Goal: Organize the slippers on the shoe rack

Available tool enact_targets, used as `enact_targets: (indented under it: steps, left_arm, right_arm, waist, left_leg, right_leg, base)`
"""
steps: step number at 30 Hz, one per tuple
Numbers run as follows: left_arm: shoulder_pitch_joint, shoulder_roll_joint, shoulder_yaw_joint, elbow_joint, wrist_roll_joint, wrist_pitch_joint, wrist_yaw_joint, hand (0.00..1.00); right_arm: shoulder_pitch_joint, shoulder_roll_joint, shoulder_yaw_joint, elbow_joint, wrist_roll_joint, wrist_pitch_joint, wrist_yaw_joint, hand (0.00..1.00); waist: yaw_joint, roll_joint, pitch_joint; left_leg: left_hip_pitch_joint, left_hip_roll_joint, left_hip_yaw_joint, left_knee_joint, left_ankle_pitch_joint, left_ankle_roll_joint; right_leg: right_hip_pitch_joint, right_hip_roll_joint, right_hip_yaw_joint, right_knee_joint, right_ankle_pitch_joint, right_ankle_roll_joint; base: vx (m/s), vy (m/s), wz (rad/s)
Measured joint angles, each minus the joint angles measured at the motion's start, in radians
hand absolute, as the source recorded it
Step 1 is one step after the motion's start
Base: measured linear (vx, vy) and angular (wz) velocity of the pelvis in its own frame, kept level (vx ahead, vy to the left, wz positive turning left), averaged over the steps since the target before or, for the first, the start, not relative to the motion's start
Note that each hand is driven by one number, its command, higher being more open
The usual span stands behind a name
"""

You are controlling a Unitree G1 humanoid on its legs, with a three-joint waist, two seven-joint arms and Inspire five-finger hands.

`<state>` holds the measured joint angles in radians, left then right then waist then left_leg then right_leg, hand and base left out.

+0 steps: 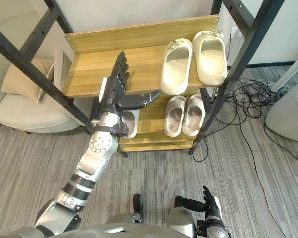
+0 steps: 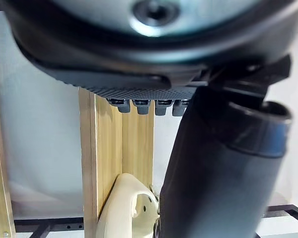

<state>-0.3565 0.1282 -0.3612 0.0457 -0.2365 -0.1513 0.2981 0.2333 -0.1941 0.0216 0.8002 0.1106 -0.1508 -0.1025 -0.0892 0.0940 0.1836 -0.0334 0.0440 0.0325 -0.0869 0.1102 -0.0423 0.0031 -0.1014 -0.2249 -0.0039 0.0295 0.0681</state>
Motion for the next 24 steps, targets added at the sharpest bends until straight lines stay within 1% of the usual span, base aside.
enact_targets:
  steps: [3,9,12,17,19,24]
  left_arm:
    - [0.0,-0.007,-0.02,0.004,-0.009,0.0,-0.001,1.0]
    - [-0.002,-0.019,-0.047,0.029,-0.019,0.0,-0.001,1.0]
    - [-0.005,-0.023,-0.059,0.031,-0.029,0.0,-0.001,1.0]
    - [-0.031,-0.029,-0.089,0.072,-0.034,0.0,0.0,1.0]
    - [-0.045,-0.049,-0.096,0.087,-0.039,0.0,0.0,1.0]
    - [-0.091,-0.057,-0.099,0.139,-0.039,0.0,0.003,1.0]
  right_arm:
    - [-0.004,0.002,0.0,0.0,-0.001,0.0,-0.01,1.0]
    - [-0.004,0.005,0.0,0.0,-0.001,0.001,-0.014,1.0]
    - [-0.005,0.009,0.0,0.0,-0.001,0.001,-0.017,1.0]
    - [-0.004,0.012,0.0,-0.001,-0.001,0.001,-0.017,1.0]
    - [-0.004,0.014,0.0,-0.001,-0.001,0.002,-0.017,1.0]
    - [-0.004,0.018,0.001,-0.002,-0.001,0.002,-0.017,1.0]
  waist:
    - [0.0,-0.009,-0.005]
    - [0.0,-0.015,-0.008]
    - [-0.001,-0.022,-0.012]
    - [-0.002,-0.028,-0.011]
    - [-0.003,-0.031,-0.01]
    - [-0.015,-0.037,-0.009]
  left_leg:
    - [0.0,-0.001,-0.002,0.0,0.0,-0.001]
    - [0.0,-0.002,-0.007,0.0,-0.001,-0.001]
    - [0.001,-0.002,-0.008,0.0,-0.001,-0.002]
    - [0.019,-0.003,-0.008,0.0,-0.004,-0.006]
    - [0.019,-0.002,-0.008,0.0,-0.004,-0.006]
    - [0.02,0.001,-0.005,0.0,-0.005,-0.007]
  right_leg:
    - [0.011,0.001,-0.004,-0.021,0.009,0.001]
    - [0.019,0.002,-0.011,-0.032,0.012,0.001]
    - [0.023,0.003,-0.012,-0.038,0.014,0.0]
    - [0.049,0.003,-0.014,-0.055,0.019,0.002]
    - [0.049,0.005,-0.014,-0.055,0.019,0.001]
    - [0.049,0.007,-0.013,-0.056,0.019,0.001]
  base:
    - [0.0,0.003,0.04]
    - [0.0,0.0,0.01]
    - [0.0,0.0,0.0]
    - [0.0,0.0,0.0]
    - [0.0,0.0,0.0]
    - [0.0,0.0,0.0]
